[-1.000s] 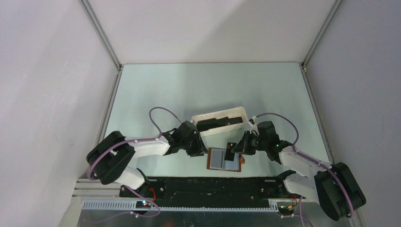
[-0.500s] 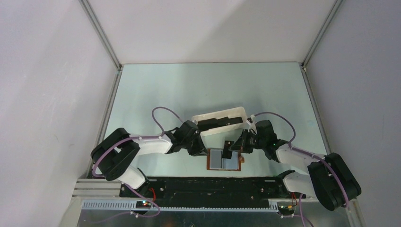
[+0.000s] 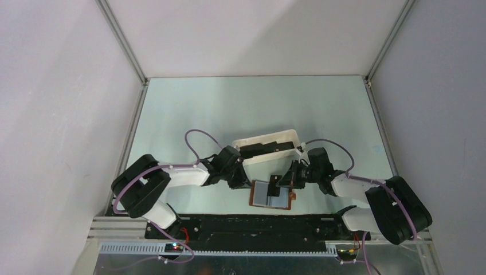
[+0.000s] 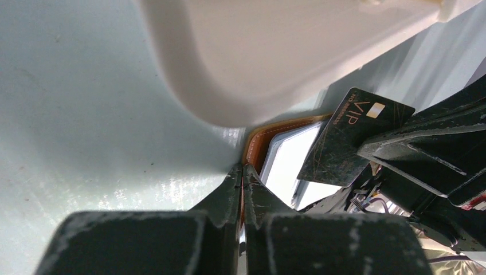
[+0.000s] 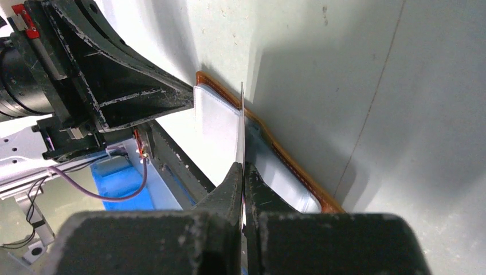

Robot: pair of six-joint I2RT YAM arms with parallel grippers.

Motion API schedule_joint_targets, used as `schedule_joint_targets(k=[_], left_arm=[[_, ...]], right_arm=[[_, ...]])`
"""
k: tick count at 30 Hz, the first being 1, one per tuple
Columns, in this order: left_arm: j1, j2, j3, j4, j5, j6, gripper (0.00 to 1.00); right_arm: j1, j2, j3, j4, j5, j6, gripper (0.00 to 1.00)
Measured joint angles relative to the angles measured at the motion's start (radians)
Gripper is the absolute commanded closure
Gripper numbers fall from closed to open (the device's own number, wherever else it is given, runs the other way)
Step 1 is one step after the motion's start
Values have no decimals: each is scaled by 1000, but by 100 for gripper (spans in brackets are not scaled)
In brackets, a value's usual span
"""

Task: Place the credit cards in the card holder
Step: Insert the credit card into the card holder.

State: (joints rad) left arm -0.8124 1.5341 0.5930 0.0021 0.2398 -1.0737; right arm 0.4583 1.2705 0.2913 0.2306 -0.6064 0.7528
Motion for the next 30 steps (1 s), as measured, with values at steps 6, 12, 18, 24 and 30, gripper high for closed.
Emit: schedule_joint_targets(k=[6,12,18,24,30], left_arm=[[-4,8,6,4,1,-5,100],[-10,19,12,11,1,-31,100],[-12,11,-1,19,-9,-72,100],[-19,-86,-93,26,-53,-153,100],[-22,-257,-216,1,-156,-251,100]], right_arm=[[13,37,0,25,-43,13,100],[27,46,-2,28,-65,34,100],[51,23,-5,10,-18,43,100],[108,-35,-5,-15,93,75,100],[134,54,1,66,116,123,100]])
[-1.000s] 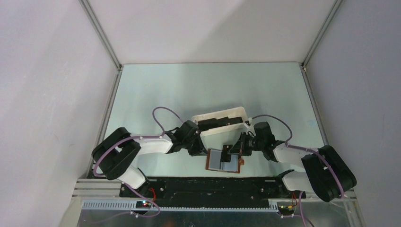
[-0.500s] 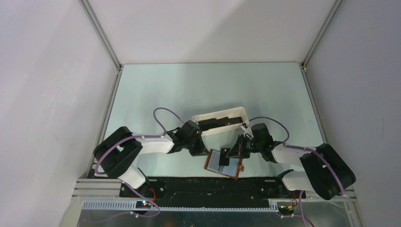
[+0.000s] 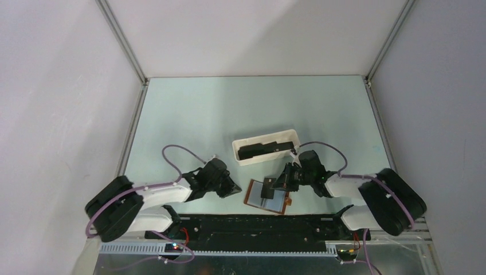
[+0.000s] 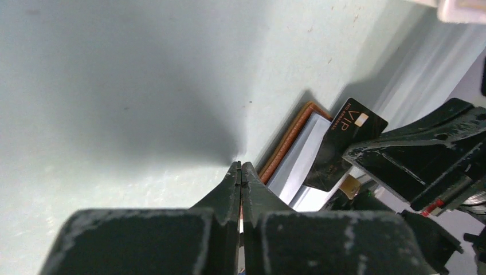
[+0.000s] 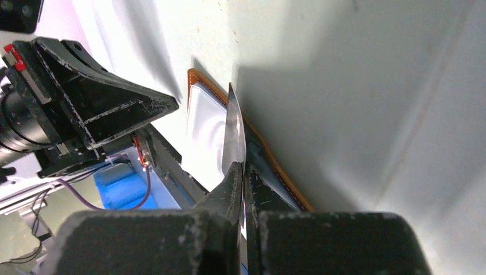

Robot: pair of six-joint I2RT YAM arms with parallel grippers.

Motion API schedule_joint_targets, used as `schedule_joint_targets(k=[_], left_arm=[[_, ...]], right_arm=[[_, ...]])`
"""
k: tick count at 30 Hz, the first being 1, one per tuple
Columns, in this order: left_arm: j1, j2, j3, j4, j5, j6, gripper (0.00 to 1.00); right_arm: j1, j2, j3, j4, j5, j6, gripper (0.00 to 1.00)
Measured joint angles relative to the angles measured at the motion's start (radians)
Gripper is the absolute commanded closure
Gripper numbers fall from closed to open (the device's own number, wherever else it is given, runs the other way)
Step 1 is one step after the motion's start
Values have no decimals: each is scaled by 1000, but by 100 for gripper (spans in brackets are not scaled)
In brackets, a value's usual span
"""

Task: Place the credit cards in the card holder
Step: Insert the credit card into the card holder.

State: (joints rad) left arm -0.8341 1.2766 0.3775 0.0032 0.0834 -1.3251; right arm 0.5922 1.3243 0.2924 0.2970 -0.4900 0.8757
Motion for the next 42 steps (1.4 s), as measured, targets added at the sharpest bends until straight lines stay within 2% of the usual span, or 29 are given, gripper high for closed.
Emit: schedule_joint_targets(k=[5,9,12,18,21,23,25,34,42], left_arm=[[-2,-129,-61,-16,-77,-55,98],[-2,-169,-67,-17,-97,-62,80],[-2,-173,-67,-17,-99,-63,71],[-4,-134,-67,-14,-86,-55,67],[-5,-79,-55,16,-53,-54,74],[-5,-42,-40,33,-41,-54,89],[-7,-3,-27,45,-25,-51,98],[-29,39,-16,87,-2,-72,100],[-65,39,-18,85,-5,-110,100]], right_arm=[[14,147,45,133,-48,53,100],[22,214,99,167,-67,64,100],[28,212,124,147,-57,46,100],[43,93,143,-18,15,-30,100],[60,38,163,-91,57,-68,100],[68,27,168,-117,77,-82,100],[74,33,168,-129,84,-85,100],[70,77,129,-44,64,-6,100],[32,-109,29,-84,84,61,100]])
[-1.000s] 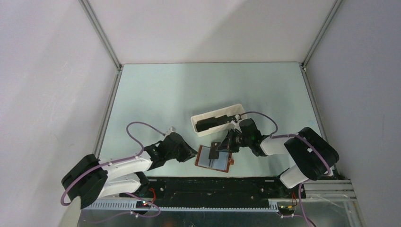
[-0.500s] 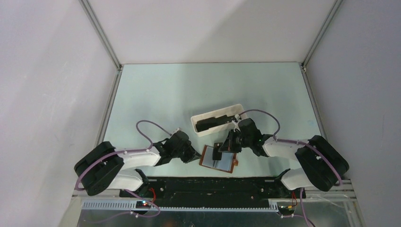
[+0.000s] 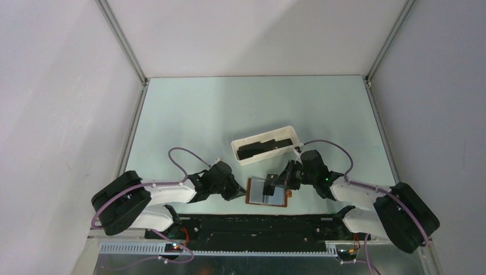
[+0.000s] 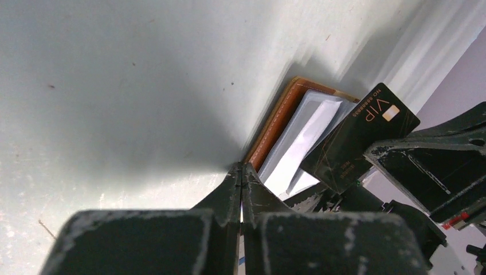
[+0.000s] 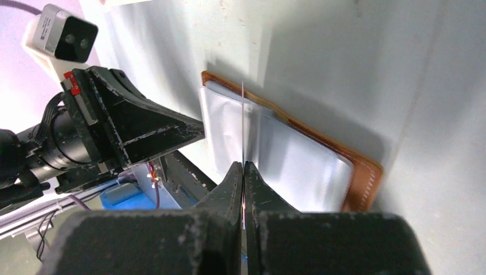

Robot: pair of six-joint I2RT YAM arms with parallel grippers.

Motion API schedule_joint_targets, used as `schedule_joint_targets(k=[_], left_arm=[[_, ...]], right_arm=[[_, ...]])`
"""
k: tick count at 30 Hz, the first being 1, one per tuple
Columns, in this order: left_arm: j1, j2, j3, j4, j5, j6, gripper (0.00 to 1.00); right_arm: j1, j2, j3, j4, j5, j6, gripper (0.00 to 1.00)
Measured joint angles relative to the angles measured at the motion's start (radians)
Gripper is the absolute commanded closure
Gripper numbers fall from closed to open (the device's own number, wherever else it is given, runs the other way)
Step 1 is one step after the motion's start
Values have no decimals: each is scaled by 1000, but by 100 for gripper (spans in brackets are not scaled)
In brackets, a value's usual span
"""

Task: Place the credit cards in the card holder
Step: Insert the credit card into the card holder.

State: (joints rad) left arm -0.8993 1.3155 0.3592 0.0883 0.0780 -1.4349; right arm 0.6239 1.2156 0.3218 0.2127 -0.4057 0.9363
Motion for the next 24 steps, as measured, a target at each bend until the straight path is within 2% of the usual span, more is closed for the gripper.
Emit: schedule_joint_targets(k=[4,10,24], left_arm=[[-13,9,1,8,-3,-15,100],[-16,33,10,29,1,-25,100],[-17,51,12,54,8,-32,100]], right_arm=[[-14,-31,-37,-30,6,17,100],[-24,21,-45,-18,-11,6,100],[-68,109,-97,178,-117,28,100]])
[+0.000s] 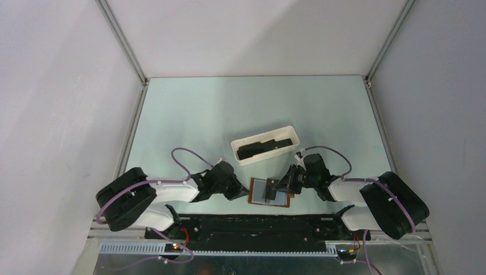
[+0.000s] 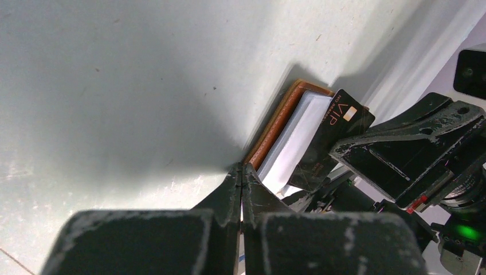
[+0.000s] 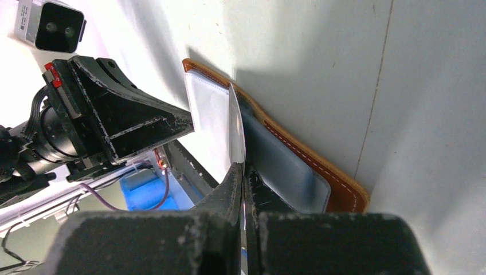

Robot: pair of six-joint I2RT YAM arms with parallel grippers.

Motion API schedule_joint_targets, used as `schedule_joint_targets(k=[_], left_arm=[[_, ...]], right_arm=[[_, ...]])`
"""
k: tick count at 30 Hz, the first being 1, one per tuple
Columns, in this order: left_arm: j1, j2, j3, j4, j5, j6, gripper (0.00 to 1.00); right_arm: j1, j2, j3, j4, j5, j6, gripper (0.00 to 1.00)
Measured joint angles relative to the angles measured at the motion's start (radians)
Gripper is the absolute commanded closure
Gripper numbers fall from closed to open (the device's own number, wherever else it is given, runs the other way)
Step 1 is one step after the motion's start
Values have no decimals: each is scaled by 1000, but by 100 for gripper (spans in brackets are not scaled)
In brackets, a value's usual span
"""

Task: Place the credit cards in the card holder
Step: Insert the credit card into the card holder.

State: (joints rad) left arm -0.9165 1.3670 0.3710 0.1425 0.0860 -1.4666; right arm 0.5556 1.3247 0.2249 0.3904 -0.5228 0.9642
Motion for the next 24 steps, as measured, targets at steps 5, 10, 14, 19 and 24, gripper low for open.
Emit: schedule_joint_targets(k=[5,10,14,19,24], left_arm=[[-1,2,0,3,0,0,100],[-1,4,1,5,0,0,100],[-1,11,8,5,0,1,100],[0,28,27,-8,4,9,100],[0,34,37,-20,8,17,100]], right_arm=[[-3,1,-3,-1,-32,34,100],[15,0,0,-39,-47,43,100],[27,-2,2,-49,-47,45,100],[33,44,19,-31,-63,25,100],[35,127,48,16,-96,3,100]])
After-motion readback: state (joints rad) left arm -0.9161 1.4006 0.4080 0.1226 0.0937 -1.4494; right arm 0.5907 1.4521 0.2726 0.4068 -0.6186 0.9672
